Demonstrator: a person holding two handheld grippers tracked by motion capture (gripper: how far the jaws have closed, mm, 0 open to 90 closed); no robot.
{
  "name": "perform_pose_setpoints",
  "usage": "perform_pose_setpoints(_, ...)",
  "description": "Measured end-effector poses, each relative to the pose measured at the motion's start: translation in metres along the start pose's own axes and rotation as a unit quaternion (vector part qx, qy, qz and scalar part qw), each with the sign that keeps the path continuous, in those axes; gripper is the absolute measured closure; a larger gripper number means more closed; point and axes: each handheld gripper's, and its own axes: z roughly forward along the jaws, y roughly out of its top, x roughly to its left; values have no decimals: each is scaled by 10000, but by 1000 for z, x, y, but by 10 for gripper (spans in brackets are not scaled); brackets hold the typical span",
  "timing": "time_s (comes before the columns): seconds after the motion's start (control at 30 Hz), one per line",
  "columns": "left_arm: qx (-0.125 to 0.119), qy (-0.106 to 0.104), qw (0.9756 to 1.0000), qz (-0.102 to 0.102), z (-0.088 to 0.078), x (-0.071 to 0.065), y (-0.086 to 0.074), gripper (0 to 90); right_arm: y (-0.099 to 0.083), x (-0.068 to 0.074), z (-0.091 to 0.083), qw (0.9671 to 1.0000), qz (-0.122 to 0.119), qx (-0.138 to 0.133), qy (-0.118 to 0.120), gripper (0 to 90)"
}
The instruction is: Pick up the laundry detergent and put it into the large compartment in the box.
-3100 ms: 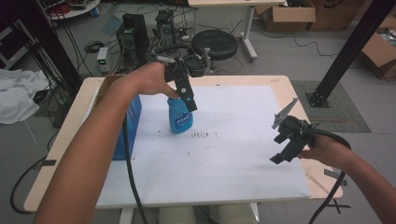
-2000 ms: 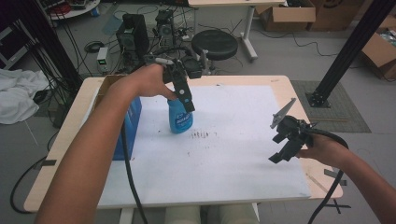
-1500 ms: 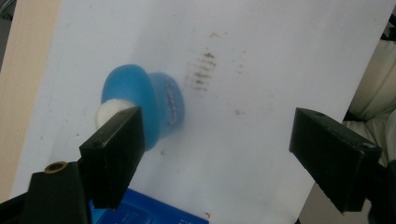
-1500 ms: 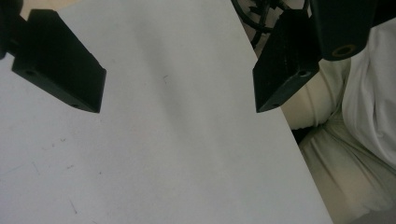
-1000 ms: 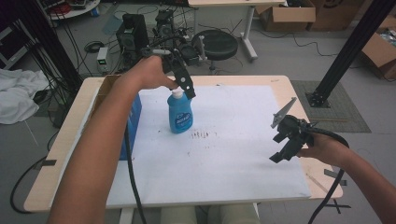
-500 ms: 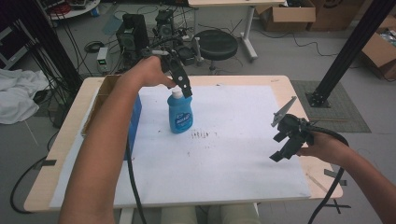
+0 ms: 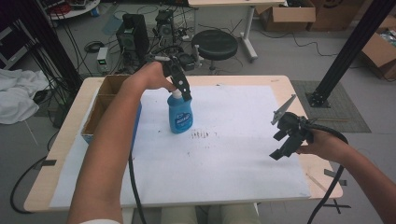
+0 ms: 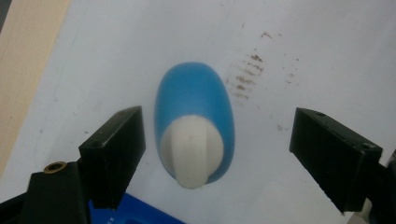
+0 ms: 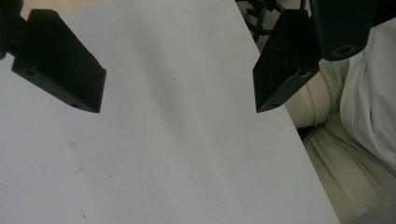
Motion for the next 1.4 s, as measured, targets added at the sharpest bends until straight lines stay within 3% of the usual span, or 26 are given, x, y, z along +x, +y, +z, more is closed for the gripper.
perform_pose_setpoints(0.53,178,-112,9998,-45,35,6,-5,188,3,-2,2,10000,-4,7,19,170)
perform_pose_setpoints(0.77,264,-44,9996,-52,42,9,-5,192,2,-2,3,10000,11,31,30,170)
perform_pose_setpoints(1.4,334,-163,9993,-84,60,17,-6,193,-1,-4,4,9999,83,62,45,170)
